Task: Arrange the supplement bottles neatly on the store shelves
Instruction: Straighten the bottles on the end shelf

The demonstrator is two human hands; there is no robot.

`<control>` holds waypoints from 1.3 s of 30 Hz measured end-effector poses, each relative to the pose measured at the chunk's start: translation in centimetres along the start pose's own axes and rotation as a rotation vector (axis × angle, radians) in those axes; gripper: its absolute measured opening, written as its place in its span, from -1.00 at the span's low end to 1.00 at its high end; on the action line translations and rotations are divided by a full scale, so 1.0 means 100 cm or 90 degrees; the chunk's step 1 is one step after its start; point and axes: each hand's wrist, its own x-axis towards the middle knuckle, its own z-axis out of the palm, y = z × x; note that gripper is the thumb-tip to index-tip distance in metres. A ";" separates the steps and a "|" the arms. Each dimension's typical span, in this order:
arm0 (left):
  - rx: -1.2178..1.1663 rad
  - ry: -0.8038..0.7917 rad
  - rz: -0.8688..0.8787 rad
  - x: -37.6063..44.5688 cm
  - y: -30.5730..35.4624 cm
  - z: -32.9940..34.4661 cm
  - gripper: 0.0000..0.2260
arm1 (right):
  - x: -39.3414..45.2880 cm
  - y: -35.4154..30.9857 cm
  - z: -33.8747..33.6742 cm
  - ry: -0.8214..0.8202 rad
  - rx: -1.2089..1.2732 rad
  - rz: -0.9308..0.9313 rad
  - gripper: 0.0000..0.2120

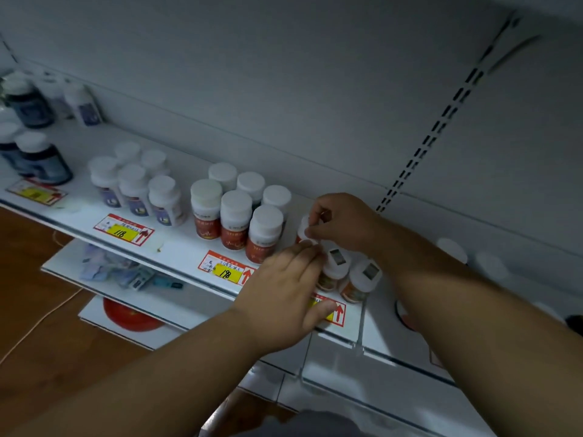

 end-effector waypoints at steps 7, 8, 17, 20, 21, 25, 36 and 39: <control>-0.008 0.002 -0.012 0.000 0.001 -0.001 -0.37 | -0.004 -0.004 -0.011 -0.055 -0.048 -0.013 -0.87; -0.007 0.003 -0.011 0.000 0.001 -0.001 -0.36 | -0.004 -0.005 -0.011 -0.057 -0.056 -0.012 -0.86; -0.044 0.001 -0.015 -0.001 0.002 -0.005 -0.39 | -0.012 -0.004 -0.008 -0.006 -0.079 -0.012 -0.91; -0.073 0.033 -0.035 -0.005 -0.001 -0.016 -0.46 | -0.020 -0.016 -0.011 0.061 -0.060 -0.038 -0.91; -0.080 0.052 -0.047 -0.008 -0.003 -0.021 -0.50 | -0.025 -0.023 -0.013 0.083 -0.054 -0.051 -0.91; -0.115 0.123 -0.074 -0.024 -0.017 -0.046 -0.62 | -0.041 -0.060 -0.014 0.153 -0.014 -0.071 -0.91; -0.132 0.190 -0.259 -0.133 -0.165 -0.133 -0.65 | 0.003 -0.251 0.075 0.247 0.068 -0.142 -0.91; -0.121 0.195 -0.304 -0.175 -0.223 -0.167 -0.68 | 0.032 -0.309 0.115 0.242 0.090 -0.166 -0.92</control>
